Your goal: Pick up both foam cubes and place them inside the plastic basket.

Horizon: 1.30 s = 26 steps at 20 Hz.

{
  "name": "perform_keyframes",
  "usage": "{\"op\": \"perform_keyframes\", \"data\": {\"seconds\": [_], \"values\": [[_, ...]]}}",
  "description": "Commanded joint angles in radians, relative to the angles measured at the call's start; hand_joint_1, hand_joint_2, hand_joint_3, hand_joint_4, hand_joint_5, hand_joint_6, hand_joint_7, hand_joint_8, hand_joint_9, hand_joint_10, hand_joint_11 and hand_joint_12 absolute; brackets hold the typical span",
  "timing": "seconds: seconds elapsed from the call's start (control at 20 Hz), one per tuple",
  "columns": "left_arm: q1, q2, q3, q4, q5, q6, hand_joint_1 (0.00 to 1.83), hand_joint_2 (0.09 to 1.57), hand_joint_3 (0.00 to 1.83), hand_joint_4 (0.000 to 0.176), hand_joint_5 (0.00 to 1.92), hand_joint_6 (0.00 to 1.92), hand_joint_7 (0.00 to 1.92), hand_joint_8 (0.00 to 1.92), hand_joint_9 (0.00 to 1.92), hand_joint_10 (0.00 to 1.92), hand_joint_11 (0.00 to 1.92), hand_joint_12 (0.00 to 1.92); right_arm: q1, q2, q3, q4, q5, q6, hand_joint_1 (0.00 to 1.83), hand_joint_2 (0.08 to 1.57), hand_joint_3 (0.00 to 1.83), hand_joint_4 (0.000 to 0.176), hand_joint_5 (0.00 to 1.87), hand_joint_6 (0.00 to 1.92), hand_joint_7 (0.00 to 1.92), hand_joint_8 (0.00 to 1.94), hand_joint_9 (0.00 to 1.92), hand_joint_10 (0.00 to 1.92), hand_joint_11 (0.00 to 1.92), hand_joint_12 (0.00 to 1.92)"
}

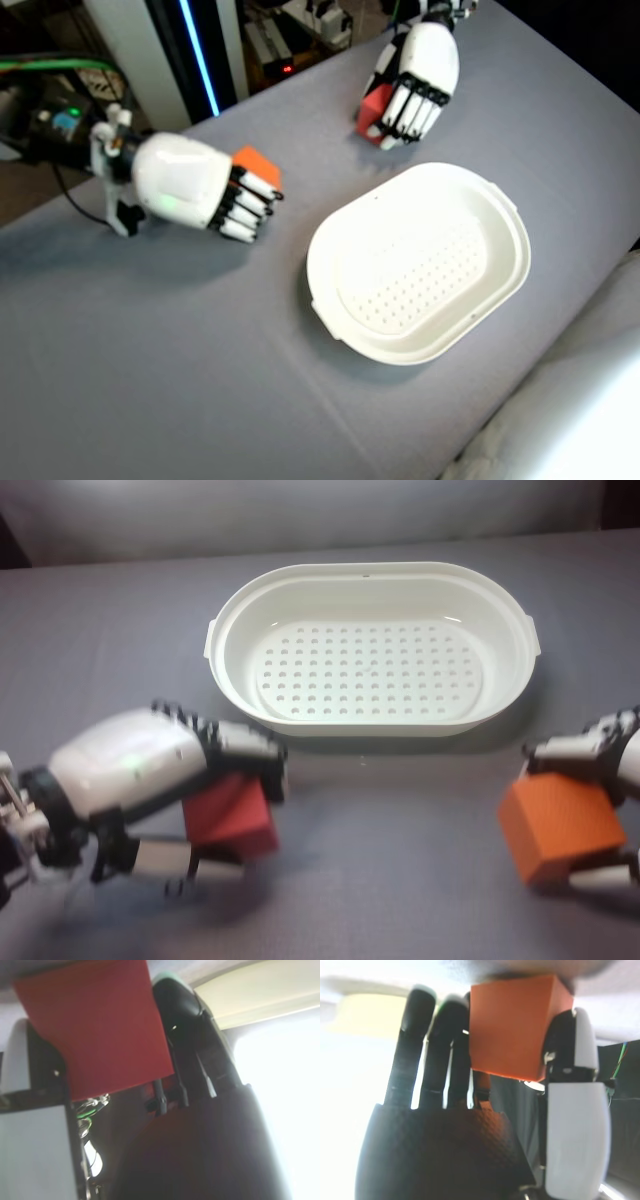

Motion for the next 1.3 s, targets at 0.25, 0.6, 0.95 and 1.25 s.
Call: {"op": "perform_keyframes", "data": {"seconds": [0.25, 0.6, 0.95, 1.25], "values": [[-0.138, -0.026, 0.069, -0.068, -0.123, 0.055, 1.21, 1.27, 0.0, 0.0, 0.67, 1.2, 0.76, 1.62, 0.82, 1.67, 0.86, 1.78, 0.152, -0.027, 0.066, 0.03, 0.153, -0.013, 1.34, 1.21, 0.0, 0.0, 0.65, 1.27, 0.8, 1.29, 0.84, 1.49, 0.66, 1.66], [-0.339, -0.164, 0.252, -0.148, 0.138, 0.157, 1.36, 1.2, 0.0, 0.0, 0.72, 1.05, 0.83, 1.3, 0.84, 1.55, 0.74, 1.7, 0.355, -0.186, 0.273, 0.089, -0.039, -0.041, 1.33, 1.25, 0.0, 0.0, 0.6, 1.4, 0.73, 1.39, 0.74, 1.55, 0.59, 1.71], [-0.349, -0.24, 0.349, -0.217, 0.233, 0.168, 0.58, 1.11, 0.0, 0.084, 0.04, 0.12, 0.05, 0.03, 0.02, 0.16, 0.0, 1.08, 0.417, -0.272, 0.387, 0.126, -0.178, -0.044, 0.12, 1.21, 0.0, 0.101, 0.0, 0.01, 0.01, 0.04, 0.0, 0.33, 0.0, 1.41], [-0.336, -0.193, 0.302, -0.237, 0.179, 0.196, 0.42, 0.99, 0.0, 0.159, 0.0, 0.0, 0.0, 0.0, 0.0, 0.0, 0.0, 0.0, 0.417, -0.251, 0.343, 0.131, -0.15, -0.05, 0.18, 1.1, 0.0, 0.119, 0.0, 0.0, 0.0, 0.0, 0.0, 0.0, 0.0, 0.07]]}}
